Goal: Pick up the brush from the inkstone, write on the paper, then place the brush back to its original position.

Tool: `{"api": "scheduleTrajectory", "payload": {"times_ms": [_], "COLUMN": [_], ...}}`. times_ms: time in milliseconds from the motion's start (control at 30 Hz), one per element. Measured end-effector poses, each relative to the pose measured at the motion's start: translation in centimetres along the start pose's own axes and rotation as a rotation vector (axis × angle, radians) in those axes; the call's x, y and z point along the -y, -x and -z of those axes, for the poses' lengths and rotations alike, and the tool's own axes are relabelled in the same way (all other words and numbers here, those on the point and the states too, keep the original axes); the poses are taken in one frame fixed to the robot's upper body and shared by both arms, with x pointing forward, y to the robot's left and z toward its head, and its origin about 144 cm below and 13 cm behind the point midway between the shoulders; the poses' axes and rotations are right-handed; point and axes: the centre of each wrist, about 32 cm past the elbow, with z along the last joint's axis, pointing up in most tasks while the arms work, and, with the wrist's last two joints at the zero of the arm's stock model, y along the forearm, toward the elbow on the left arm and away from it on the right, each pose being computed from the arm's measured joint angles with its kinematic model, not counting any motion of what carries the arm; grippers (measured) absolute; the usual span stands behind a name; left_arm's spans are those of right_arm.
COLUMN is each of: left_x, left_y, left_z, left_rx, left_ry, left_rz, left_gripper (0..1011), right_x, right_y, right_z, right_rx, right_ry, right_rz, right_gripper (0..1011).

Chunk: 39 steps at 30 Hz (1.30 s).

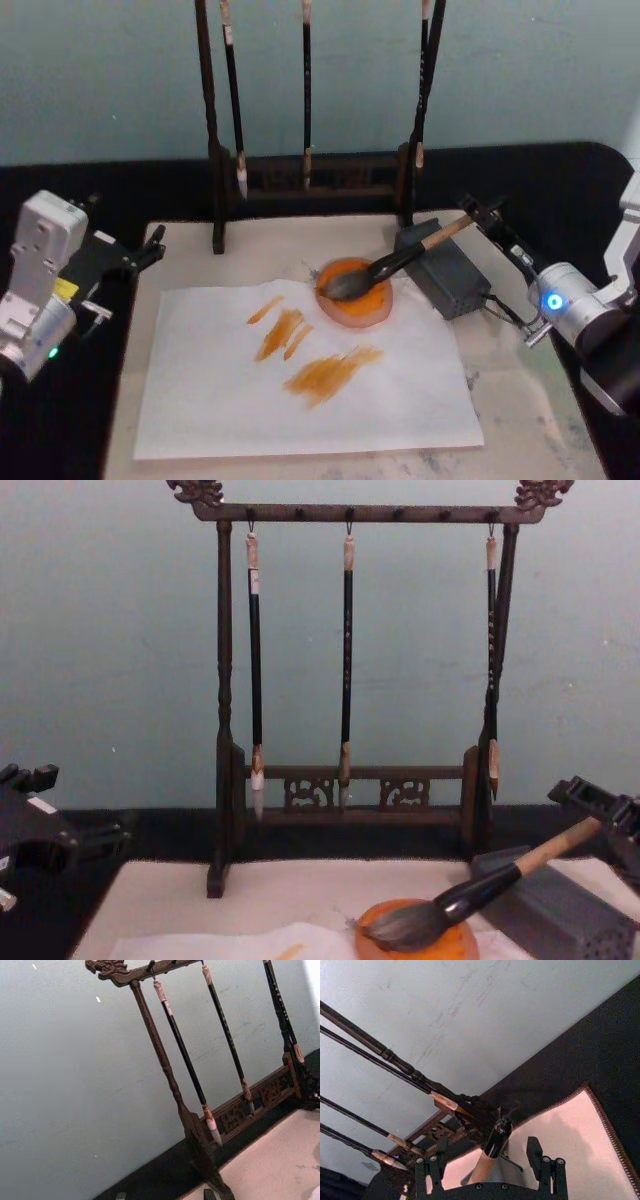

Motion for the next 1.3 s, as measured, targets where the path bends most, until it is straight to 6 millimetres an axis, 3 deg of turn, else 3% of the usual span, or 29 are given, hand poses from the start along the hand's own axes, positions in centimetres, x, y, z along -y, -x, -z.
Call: {"api": "scheduleTrajectory", "payload": {"times_ms": [1300], "left_x": [0.0], "left_y": [0.0], "left_z": [0.0], "left_rx": [0.0], "left_ry": [0.0], "left_rz": [0.0], "left_gripper": [1001], "right_x": [-1.4], "right_y": [0.2], "right_z": [0.3], "right_rx": [0.002], "right_ry": [0.006], "right_rz": [-0.006], "right_gripper": [1000]}}
